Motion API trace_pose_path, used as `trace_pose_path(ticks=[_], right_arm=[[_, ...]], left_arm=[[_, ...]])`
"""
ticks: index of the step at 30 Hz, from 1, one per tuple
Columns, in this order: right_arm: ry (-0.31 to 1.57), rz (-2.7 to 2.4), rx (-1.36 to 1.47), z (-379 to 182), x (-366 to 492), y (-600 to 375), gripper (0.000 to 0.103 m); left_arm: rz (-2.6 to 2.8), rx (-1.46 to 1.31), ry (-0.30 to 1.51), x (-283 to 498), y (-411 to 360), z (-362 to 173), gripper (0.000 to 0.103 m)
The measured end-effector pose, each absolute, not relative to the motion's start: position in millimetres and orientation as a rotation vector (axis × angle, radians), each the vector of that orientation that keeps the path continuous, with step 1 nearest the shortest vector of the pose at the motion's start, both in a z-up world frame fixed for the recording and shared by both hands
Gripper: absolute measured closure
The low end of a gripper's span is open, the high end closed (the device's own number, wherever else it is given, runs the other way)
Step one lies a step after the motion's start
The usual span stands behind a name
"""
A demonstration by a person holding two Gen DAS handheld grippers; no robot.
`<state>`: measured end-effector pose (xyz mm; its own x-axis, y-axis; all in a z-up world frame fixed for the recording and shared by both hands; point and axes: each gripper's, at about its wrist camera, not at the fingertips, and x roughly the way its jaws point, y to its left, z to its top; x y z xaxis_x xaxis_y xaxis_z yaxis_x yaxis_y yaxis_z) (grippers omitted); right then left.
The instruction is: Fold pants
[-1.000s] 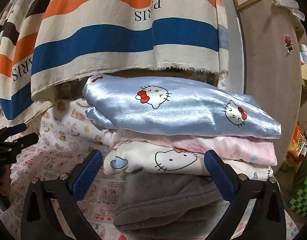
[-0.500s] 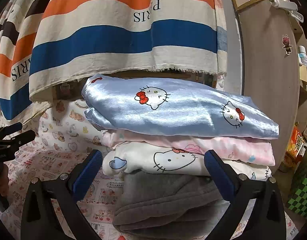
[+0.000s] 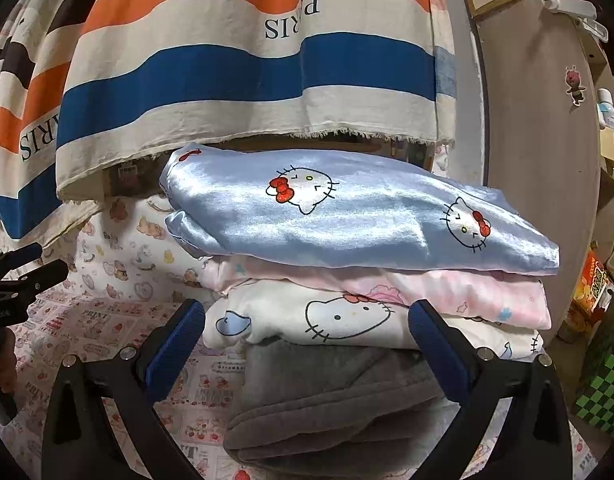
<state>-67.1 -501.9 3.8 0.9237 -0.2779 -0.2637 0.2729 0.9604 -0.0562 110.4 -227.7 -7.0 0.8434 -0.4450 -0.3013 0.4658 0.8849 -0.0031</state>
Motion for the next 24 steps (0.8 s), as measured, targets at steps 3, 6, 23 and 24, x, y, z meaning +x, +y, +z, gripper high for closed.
trace_pose_path(ticks=[3, 6, 23, 24], right_arm=[[0.273, -0.285, -0.020, 3.6, -67.6, -501.7, 0.001], [0.274, -0.280, -0.020, 3.7, -67.1, -501.7, 0.001], [0.291, -0.285, -0.019, 2.1, -63.8, -502.3, 0.001], [0.291, -0.285, -0.019, 2.1, -63.7, -502.4, 0.001]], left_arm=[[-0.474, 0.068, 0.300, 109.7, -227.0, -7.0, 0.001], [-0.455, 0.072, 0.297, 109.7, -226.6, -7.0, 0.001], [-0.447, 0.071, 0.299, 111.3, -225.8, -7.3, 0.001], [-0.448, 0.071, 0.299, 111.2, -226.1, -7.2, 0.001]])
